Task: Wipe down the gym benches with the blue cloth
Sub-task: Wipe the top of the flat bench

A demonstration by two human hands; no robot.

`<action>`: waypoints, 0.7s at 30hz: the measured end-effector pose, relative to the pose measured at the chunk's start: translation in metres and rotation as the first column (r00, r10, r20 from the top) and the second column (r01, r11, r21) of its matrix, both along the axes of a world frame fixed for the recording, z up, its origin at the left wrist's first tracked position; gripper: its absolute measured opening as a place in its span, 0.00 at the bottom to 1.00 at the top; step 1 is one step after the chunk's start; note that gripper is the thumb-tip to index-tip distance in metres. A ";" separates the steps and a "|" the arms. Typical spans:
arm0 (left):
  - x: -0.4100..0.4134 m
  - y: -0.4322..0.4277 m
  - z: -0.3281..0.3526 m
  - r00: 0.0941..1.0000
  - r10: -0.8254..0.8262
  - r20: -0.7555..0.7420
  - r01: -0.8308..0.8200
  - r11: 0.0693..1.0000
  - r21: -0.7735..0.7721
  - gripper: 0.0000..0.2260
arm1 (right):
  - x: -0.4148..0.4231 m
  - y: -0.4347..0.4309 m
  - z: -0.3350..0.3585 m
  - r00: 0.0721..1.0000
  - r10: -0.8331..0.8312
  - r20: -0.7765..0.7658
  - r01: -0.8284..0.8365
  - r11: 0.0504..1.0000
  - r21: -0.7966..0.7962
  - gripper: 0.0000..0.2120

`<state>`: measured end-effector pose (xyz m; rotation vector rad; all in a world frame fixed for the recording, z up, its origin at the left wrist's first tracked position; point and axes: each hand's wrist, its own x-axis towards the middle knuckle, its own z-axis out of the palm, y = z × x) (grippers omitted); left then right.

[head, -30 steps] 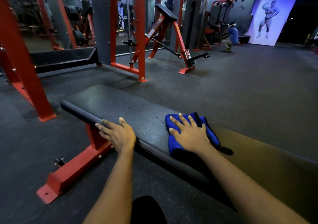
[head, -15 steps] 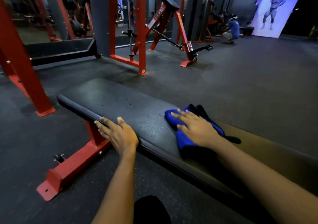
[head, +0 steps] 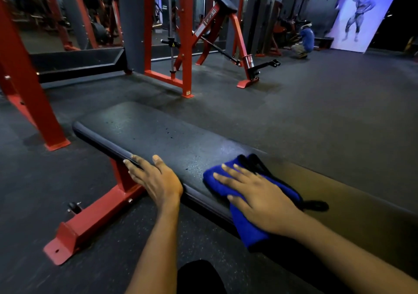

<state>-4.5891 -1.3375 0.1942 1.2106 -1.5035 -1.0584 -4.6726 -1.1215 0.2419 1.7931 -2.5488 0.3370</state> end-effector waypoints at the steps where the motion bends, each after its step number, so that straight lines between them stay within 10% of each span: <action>1: 0.000 -0.001 0.000 1.000 0.005 -0.007 -0.005 1.000 0.000 0.28 | 0.004 0.008 -0.001 1.000 0.007 0.004 -0.007 1.000 0.006 0.29; 21: 0.020 -0.007 -0.015 0.997 -0.071 -0.031 0.068 0.994 -0.083 0.26 | -0.010 -0.125 0.000 0.998 0.067 -0.007 -0.067 0.996 0.066 0.28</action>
